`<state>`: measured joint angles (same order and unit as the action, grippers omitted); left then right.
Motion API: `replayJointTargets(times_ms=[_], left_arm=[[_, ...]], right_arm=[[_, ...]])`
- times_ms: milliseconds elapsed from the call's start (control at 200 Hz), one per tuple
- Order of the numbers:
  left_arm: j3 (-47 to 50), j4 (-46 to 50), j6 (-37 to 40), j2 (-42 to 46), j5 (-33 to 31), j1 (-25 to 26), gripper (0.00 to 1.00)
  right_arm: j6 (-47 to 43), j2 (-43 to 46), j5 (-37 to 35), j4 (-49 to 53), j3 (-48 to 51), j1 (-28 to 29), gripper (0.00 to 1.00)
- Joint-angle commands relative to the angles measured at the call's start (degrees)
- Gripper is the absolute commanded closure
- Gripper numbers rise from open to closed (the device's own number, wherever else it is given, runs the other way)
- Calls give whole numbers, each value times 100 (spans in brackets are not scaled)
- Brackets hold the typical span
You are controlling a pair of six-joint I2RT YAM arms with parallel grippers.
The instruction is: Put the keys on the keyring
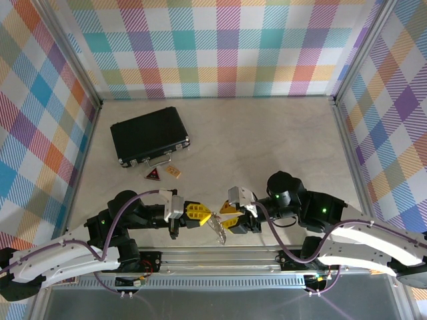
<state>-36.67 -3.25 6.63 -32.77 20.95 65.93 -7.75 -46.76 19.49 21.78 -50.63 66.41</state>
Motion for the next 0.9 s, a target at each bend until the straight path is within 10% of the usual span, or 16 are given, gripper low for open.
replayJointTargets(times_ms=[0,895], left_arm=[[58,-374,-92,56,-11,7,100],[34,-326,-66,41,-215,7,100]], right_arm=[[168,29,19,-406,95,16,64],[747,-421,227,-1721,542,23,60]])
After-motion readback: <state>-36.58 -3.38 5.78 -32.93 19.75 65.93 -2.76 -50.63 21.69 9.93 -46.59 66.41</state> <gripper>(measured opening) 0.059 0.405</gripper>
